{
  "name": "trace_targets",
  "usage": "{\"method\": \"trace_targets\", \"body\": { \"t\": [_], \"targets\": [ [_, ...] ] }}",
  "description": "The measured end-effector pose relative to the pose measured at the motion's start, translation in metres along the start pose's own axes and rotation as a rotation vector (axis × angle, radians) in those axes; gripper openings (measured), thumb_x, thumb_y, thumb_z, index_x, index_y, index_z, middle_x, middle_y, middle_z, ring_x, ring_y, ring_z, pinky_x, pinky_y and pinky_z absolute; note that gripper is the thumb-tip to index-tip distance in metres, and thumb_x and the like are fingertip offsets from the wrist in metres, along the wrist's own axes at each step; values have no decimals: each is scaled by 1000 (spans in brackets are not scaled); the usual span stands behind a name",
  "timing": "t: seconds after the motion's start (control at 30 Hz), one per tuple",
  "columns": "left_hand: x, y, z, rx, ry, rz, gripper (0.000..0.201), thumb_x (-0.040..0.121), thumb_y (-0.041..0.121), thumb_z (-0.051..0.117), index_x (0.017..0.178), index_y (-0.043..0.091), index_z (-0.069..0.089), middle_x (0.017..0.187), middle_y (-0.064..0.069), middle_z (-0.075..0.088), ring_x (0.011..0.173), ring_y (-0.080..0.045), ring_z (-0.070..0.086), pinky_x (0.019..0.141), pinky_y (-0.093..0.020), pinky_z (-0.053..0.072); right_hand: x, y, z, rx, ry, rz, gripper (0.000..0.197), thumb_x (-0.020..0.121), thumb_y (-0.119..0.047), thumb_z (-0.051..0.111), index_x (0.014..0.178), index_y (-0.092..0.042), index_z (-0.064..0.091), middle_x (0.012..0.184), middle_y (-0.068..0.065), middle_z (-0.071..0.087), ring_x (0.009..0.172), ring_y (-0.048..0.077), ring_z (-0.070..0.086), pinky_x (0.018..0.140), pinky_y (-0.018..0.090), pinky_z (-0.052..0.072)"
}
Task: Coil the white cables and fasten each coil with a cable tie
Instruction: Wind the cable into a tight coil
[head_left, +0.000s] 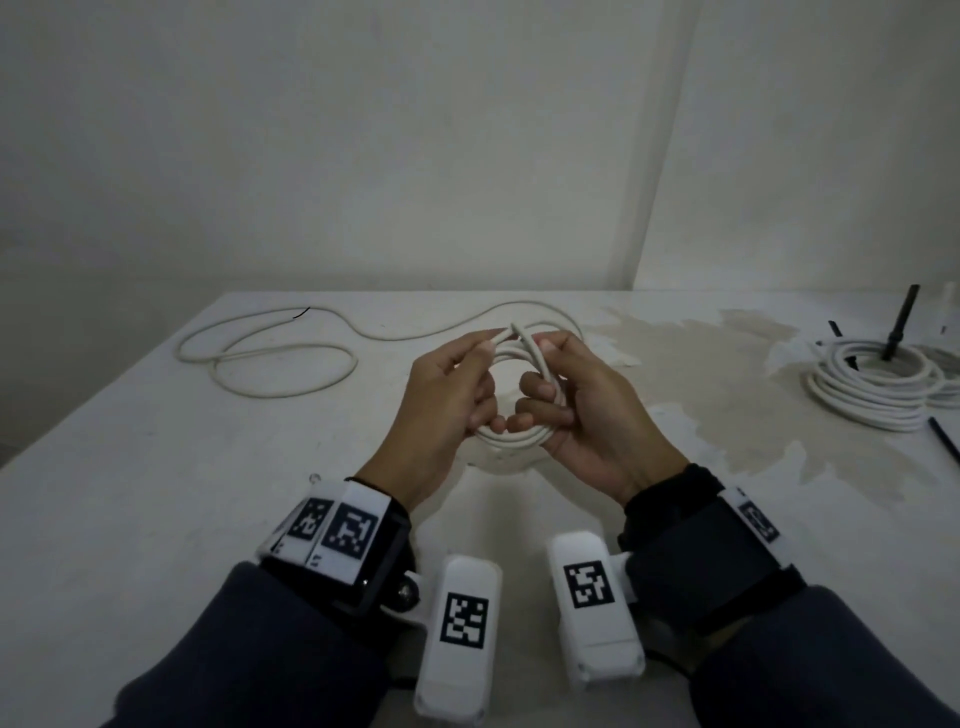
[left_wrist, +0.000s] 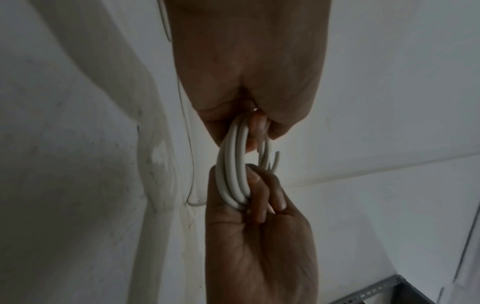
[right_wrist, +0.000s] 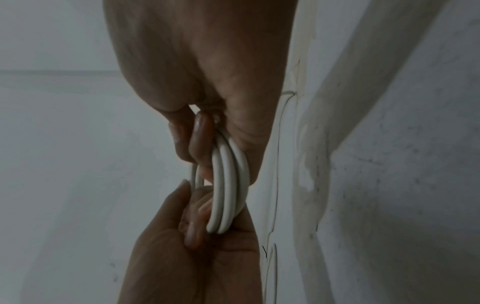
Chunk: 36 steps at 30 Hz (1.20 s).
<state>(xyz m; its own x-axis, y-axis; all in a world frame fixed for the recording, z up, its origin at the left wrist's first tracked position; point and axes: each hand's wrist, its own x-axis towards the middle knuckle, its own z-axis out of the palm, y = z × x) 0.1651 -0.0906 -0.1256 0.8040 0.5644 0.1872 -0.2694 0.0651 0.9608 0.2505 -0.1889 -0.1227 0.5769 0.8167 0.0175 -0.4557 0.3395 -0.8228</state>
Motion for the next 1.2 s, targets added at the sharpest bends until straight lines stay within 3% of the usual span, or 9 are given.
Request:
{"method": "trace_targets", "body": {
  "t": [0.13,0.33,0.47,0.67,0.77,0.87,0.93,1.03,1.2],
  "targets": [
    [-1,3,-2,25,-28,-44,31,97,7,39,102,10,69,54,1,41,38,-10,31,46,-24,38,1,2,-3,-85,23,-17,22,102,-15,39,85,-12,54,54,1,39,35,7,26,38,18,37],
    [2,3,-2,-1,12,-115,29,96,13,45,110,-5,63,49,5,29,36,-7,24,38,-18,28,2,6,1,-132,75,-38,15,101,-11,41,89,-8,51,52,2,40,34,7,28,38,20,38],
    [-1,4,0,99,52,-28,23,94,25,56,86,8,68,43,8,30,39,-9,24,39,-19,28,4,9,3,-182,146,-72,9,98,-16,50,104,-12,43,53,3,49,35,8,33,42,24,43],
    [1,2,-1,126,202,25,20,90,23,63,78,9,70,40,9,32,38,-8,25,39,-18,24,2,10,6,-337,72,-107,14,97,-20,53,89,-8,50,63,8,63,41,11,47,58,30,46],
    [2,2,-3,198,244,73,19,89,22,64,79,8,71,37,13,40,35,-2,35,45,-19,28,-1,4,3,-619,124,-269,17,93,-19,60,84,-6,54,76,2,71,58,10,64,58,22,50],
    [2,4,-6,281,249,141,20,88,22,66,74,9,70,37,17,44,35,2,41,50,-18,28,3,-4,-10,-932,285,-502,14,88,-26,68,82,-14,64,71,-11,64,64,5,58,62,18,44],
    [1,5,-6,331,216,183,19,88,22,66,73,11,70,38,19,46,37,3,43,47,-13,29,5,-7,-17,-1017,253,-522,9,89,-31,65,88,-24,71,79,-14,66,79,7,60,74,21,45],
    [-1,6,-6,374,195,230,18,87,22,67,70,17,71,55,16,63,51,5,54,50,-8,36,4,-8,-18,-1019,139,-447,15,90,-28,64,82,-21,74,89,-8,72,93,6,65,90,27,47],
    [1,6,-4,334,284,251,14,84,18,67,75,13,75,78,6,73,70,3,62,58,-12,43,-2,-12,-11,-809,125,-430,22,87,-20,67,66,-14,71,78,3,72,79,11,68,80,27,54]
  ]
}}
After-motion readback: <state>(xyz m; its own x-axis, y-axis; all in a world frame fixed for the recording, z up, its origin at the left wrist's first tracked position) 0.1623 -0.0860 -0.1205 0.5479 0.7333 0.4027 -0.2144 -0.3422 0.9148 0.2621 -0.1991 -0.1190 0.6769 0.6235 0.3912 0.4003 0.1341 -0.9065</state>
